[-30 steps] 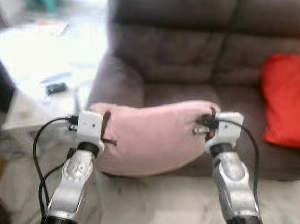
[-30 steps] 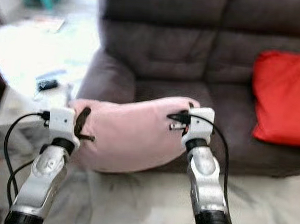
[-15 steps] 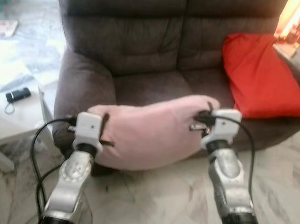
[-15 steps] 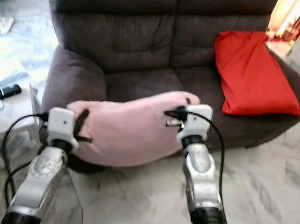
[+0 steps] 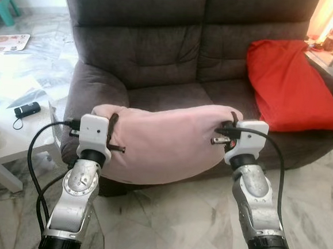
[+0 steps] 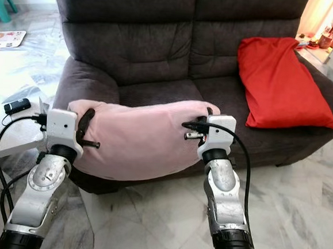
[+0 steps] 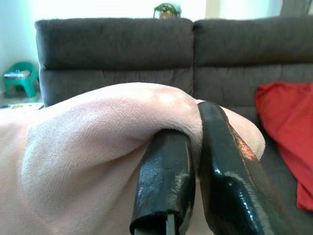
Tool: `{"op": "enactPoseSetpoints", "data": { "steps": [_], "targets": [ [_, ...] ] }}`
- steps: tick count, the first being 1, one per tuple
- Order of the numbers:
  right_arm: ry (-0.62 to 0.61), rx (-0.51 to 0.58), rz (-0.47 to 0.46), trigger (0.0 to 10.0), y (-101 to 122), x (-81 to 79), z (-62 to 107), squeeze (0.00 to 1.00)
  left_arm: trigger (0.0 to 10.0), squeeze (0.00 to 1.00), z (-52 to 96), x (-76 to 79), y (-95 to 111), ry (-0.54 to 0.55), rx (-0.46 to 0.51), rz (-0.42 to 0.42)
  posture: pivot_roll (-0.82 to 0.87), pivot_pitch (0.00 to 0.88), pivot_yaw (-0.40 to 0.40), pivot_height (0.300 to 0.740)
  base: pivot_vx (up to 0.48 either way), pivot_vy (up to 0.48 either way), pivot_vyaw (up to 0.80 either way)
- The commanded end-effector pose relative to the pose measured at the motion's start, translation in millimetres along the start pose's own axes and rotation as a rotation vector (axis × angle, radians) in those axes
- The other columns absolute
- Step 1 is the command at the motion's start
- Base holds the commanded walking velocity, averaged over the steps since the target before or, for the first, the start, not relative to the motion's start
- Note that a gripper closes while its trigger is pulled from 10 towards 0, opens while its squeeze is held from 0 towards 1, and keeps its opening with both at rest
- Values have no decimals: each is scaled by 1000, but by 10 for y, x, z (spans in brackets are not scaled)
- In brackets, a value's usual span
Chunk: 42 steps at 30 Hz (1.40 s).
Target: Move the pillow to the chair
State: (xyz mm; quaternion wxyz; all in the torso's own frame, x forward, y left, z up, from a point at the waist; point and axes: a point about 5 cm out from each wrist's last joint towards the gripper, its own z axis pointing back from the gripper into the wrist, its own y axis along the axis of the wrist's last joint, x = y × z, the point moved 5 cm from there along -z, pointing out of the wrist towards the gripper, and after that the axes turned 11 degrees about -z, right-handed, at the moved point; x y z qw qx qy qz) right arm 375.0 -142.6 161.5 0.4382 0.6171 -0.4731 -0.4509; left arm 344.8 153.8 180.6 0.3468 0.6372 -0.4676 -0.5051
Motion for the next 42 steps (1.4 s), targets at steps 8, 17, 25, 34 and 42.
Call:
{"op": "enactPoseSetpoints", "data": {
  "steps": [8, 17, 25, 34, 42],
  "targets": [
    [10, 108, -9, 10000, 278, -36, -59, 0, 10000, 0, -25, -81, 164, 29, 59, -14, 52, 48, 2, 740, 0, 0, 0],
    [10, 108, -9, 10000, 278, -36, -59, 0, 10000, 0, -25, -81, 164, 29, 59, -14, 52, 48, 2, 740, 0, 0, 0],
    [10, 108, -9, 10000, 278, -36, -59, 0, 10000, 0, -25, -81, 164, 29, 59, -14, 52, 48, 2, 740, 0, 0, 0],
    [36, 150, 6, 10000, 367, -99, -52, 0, 10000, 0, -20, -48, 223, 12, 97, -131, 52, 43, 8, 740, 0, 0, 0],
    [18, 101, 15, 10000, 214, -41, -14, 0, 10000, 0, 11, 19, 53, -18, 37, -102, 54, 46, 7, 740, 0, 0, 0]
  ]
}}
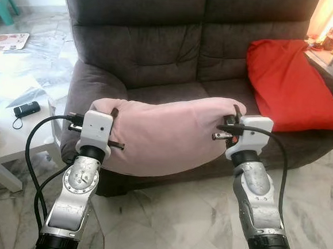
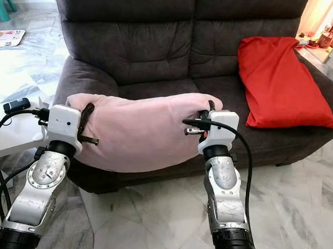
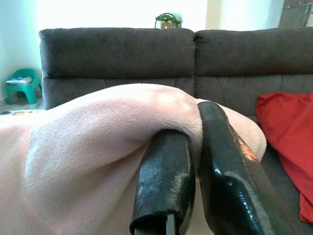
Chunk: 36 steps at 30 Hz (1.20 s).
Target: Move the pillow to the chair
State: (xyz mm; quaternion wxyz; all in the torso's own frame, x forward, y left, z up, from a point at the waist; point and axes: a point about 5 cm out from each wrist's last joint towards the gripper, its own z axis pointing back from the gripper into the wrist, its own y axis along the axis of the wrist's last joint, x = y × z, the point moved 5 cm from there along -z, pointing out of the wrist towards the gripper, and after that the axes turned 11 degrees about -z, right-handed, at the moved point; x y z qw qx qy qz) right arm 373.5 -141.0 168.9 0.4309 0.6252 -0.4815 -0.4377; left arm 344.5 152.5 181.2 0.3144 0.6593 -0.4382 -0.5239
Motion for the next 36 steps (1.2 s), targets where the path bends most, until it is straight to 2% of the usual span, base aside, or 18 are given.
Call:
{"op": "enactPoseSetpoints", "data": {
  "steps": [1, 5, 6, 8, 11, 16, 23, 24, 25, 26, 28, 29, 31, 32, 34, 36],
  "targets": [
    [3, 56, 7, 10000, 114, 4, -5, 0, 10000, 0, 19, 15, 6, -8, 14, 3, 54, 46, 7, 740, 0, 0, 0],
    [-12, 30, 8, 10000, 42, 49, 24, 0, 10000, 0, 40, 35, -67, -15, -13, 10, 54, 51, 7, 740, 0, 0, 0],
    [-35, -18, 23, 10000, -92, 122, 81, 0, 10000, 0, 79, 70, -173, -29, -49, 10, 52, 55, 6, 740, 0, 0, 0],
    [-47, -42, 29, 10000, -162, 160, 113, 0, 10000, 0, 102, 87, -226, -36, -67, 7, 53, 55, 6, 740, 0, 0, 0],
    [-60, -76, 24, 10000, -253, 190, 145, 0, 10000, 0, 120, 110, -276, -46, -87, 12, 55, 55, 5, 740, 0, 0, 0],
    [-91, -171, 73, 10000, -467, 265, 215, 0, 10000, 0, 143, 153, -343, -66, -111, 14, 56, 56, 4, 740, 0, 0, 0],
    [-109, -189, 78, 10000, -523, 309, 232, 0, 10000, 0, 176, 159, -453, -67, -144, 2, 55, 56, 6, 740, 0, 0, 0],
    [-112, -173, 70, 10000, -493, 309, 224, 0, 10000, 0, 174, 137, -437, -56, -136, -4, 55, 58, 7, 740, 0, 0, 0],
    [-102, -97, 51, 10000, -334, 274, 178, 0, 10000, 0, 146, 51, -334, -12, -95, -10, 57, 60, 7, 740, 0, 0, 0],
    [-102, -97, 51, 10000, -334, 274, 178, 0, 10000, 0, 146, 51, -334, -12, -95, -10, 57, 60, 7, 740, 0, 0, 0],
    [-68, 5, 48, 10000, -107, 192, 122, 0, 10000, 0, 100, -50, -144, 29, -19, -32, 56, 62, 7, 740, 0, 0, 0],
    [-68, 5, 48, 10000, -107, 192, 122, 0, 10000, 0, 100, -50, -144, 29, -19, -32, 56, 62, 7, 740, 0, 0, 0],
    [-53, 103, 45, 10000, 150, 114, 56, 0, 10000, 0, 43, -168, 108, 81, 72, -68, 59, 60, 6, 740, 0, 0, 0],
    [-53, 103, 45, 10000, 150, 114, 56, 0, 10000, 0, 43, -168, 108, 81, 72, -68, 59, 60, 6, 740, 0, 0, 0],
    [-43, 175, 31, 10000, 360, 53, -14, 0, 10000, 0, -2, -250, 271, 122, 127, -73, 59, 59, 6, 740, 0, 0, 0],
    [-37, 187, 30, 10000, 408, 33, -38, 0, 10000, 0, -17, -267, 303, 131, 136, -73, 55, 57, 6, 740, 0, 0, 0]
  ]
}}
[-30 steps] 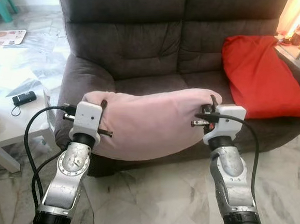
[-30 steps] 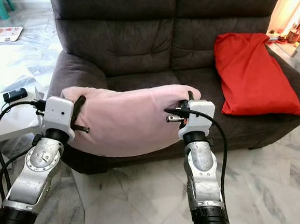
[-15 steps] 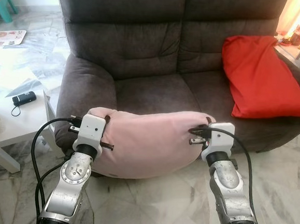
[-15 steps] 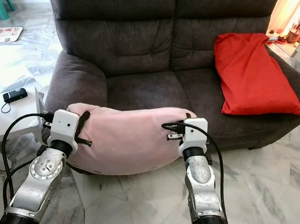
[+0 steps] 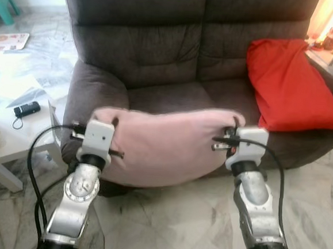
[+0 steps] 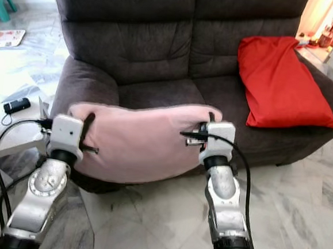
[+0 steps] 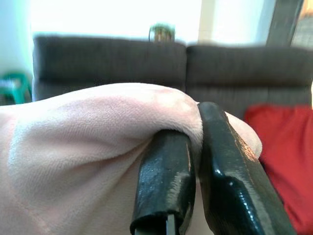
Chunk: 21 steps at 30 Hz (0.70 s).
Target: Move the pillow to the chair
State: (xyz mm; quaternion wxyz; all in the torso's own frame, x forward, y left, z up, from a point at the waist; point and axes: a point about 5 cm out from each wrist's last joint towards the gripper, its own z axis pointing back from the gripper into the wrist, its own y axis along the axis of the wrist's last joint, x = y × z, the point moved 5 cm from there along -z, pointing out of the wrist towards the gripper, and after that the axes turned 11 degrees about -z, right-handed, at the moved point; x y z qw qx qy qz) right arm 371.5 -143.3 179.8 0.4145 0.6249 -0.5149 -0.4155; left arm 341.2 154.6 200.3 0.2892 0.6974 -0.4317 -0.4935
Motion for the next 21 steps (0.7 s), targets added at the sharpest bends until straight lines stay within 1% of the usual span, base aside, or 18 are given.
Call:
{"op": "enactPoseSetpoints", "data": {
  "steps": [1, 4, 9, 13, 15, 21],
  "targets": [
    [-19, 122, -17, 10000, 311, 33, -65, 0, 10000, 0, -29, -179, 140, 75, 62, -25, 55, 56, 5, 740, 0, 0, 0],
    [-14, 129, -12, 10000, 334, 23, -78, 0, 10000, 0, -39, -199, 164, 87, 74, -26, 54, 54, 5, 740, 0, 0, 0],
    [-5, 117, 16, 10000, 306, 12, -56, 0, 10000, 0, -31, -186, 162, 80, 70, -32, 55, 50, 4, 740, 290, 0, 0],
    [4, 114, 5, 10000, 306, -19, -55, 0, 10000, 0, -28, -179, 154, 78, 63, -31, 54, 49, 4, 740, 302, 0, 800],
    [6, 109, -18, 10000, 295, -28, -60, 0, 10000, 0, -29, -172, 148, 75, 62, -31, 55, 48, 4, 740, 300, 0, 0],
    [24, 108, 2, 10000, 298, -54, -62, 0, 10000, 0, -36, -164, 145, 71, 61, -30, 54, 49, 4, 740, 303, 0, 0]
  ]
}}
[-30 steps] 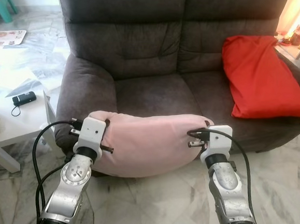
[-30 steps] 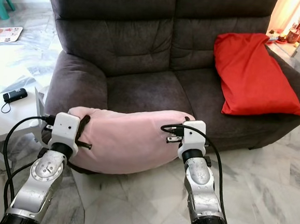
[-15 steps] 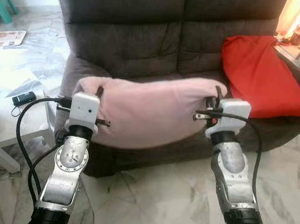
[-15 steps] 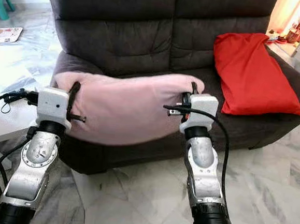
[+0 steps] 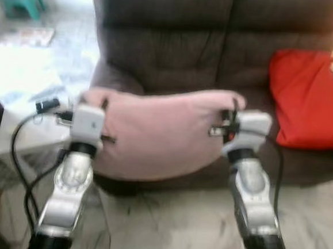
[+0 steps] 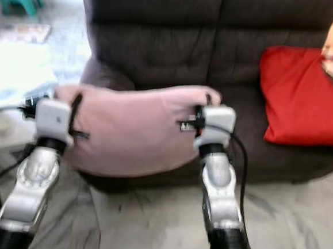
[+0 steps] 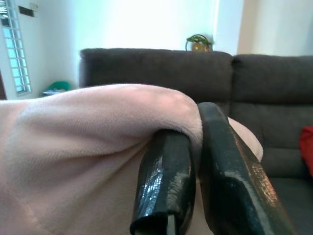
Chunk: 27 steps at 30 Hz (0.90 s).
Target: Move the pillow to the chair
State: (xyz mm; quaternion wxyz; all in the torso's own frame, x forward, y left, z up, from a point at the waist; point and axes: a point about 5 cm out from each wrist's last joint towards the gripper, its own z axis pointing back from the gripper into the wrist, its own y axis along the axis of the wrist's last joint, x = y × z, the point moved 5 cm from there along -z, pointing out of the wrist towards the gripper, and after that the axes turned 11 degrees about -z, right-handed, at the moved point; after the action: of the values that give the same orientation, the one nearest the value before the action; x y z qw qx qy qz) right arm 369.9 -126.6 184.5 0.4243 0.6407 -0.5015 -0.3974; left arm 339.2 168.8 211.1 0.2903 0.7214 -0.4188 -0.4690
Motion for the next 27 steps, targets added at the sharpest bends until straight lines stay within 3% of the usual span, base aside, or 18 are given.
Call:
{"op": "enactPoseSetpoints", "data": {
  "steps": [1, 4, 5, 10, 17, 19, 27],
  "targets": [
    [-33, 100, 15, 10000, 271, 117, -43, 0, 10000, 0, -23, 11, 114, 5, 40, -5, 54, 49, 4, 740, 304, 0, 0],
    [-24, 102, 13, 10000, 274, 93, -42, 0, 10000, 0, -21, 19, 112, 2, 39, -4, 54, 51, 4, 740, 303, 0, 800],
    [-36, 94, -18, 10000, 257, 100, -41, 0, 10000, 0, -20, 22, 112, 2, 38, -3, 57, 54, 2, 740, 300, 0, 0],
    [-17, 88, 1, 10000, 250, 79, -43, 0, 10000, 0, -20, 7, 113, 7, 37, -4, 57, 58, 2, 740, 306, 0, 0],
    [0, 93, 1, 10000, 264, 40, -43, 0, 10000, 0, -33, -4, 121, 9, 40, -4, 57, 58, 1, 740, 304, 0, 710],
    [-3, 100, -40, 10000, 272, 39, -45, 0, 10000, 0, -41, -14, 132, 11, 43, -3, 57, 58, 1, 740, 306, 0, 0],
    [12, 92, -21, 10000, 268, 26, -48, 0, 10000, 0, -59, -38, 146, 21, 45, 5, 56, 59, -1, 740, 305, 0, 0]
  ]
}}
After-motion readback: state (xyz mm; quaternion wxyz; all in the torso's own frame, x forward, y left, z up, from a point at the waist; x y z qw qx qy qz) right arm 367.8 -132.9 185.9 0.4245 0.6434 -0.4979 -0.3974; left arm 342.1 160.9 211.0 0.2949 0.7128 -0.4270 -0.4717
